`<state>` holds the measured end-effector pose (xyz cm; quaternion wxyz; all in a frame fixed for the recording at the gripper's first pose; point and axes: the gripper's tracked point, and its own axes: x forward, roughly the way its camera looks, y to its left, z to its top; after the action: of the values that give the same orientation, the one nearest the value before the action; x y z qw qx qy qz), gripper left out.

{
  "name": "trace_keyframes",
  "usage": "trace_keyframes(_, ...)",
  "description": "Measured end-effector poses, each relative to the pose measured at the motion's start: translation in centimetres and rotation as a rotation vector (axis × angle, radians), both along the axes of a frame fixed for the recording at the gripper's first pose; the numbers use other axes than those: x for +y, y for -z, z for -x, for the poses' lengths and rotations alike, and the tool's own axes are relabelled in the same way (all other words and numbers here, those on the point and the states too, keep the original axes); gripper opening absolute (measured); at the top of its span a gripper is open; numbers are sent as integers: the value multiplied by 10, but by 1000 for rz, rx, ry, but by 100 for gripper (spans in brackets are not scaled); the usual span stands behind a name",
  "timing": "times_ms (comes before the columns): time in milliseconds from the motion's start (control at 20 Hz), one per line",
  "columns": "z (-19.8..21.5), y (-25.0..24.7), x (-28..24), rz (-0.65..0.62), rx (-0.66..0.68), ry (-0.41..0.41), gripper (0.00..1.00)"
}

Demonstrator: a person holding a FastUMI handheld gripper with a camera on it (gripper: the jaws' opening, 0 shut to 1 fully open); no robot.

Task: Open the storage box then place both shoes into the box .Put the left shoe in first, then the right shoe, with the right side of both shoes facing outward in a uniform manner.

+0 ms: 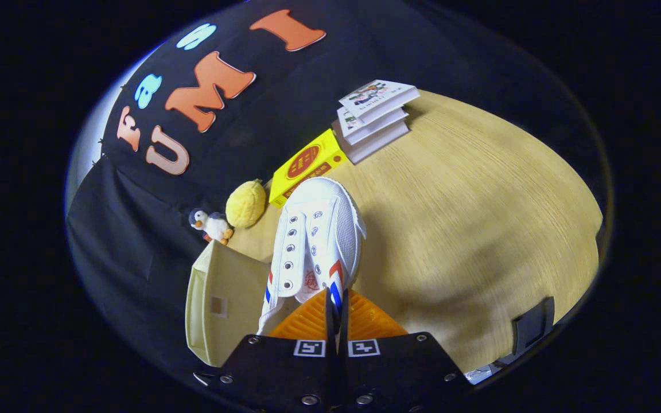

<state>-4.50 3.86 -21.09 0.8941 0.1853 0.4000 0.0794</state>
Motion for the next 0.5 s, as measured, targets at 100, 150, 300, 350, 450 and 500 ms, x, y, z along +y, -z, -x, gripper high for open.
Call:
trace_keyframes(100, 3, -20, 29, -5, -20, -39, 0)
trace_keyframes(150, 3, -28, 44, -4, -33, -59, 0)
trace_keyframes(300, 12, -52, 90, -22, -51, -117, 0)
trace_keyframes(350, 15, -56, 104, -23, -51, -131, 0)
trace_keyframes(450, 20, -59, 128, -11, -51, -154, 0)
trace_keyframes(500, 24, -58, 141, -5, -46, -161, 0)
